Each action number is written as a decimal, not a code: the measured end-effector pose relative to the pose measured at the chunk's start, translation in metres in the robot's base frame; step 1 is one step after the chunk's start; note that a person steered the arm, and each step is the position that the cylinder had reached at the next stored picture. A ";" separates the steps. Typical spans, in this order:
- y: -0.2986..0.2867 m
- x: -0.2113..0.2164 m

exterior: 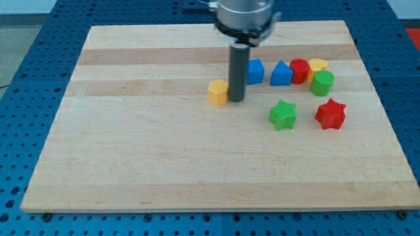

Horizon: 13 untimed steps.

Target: Separate the yellow hexagon from the group of blocks

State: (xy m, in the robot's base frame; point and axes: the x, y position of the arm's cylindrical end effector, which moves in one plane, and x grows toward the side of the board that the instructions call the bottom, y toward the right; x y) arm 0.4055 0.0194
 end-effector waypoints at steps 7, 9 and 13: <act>-0.028 -0.027; -0.041 0.024; 0.014 -0.011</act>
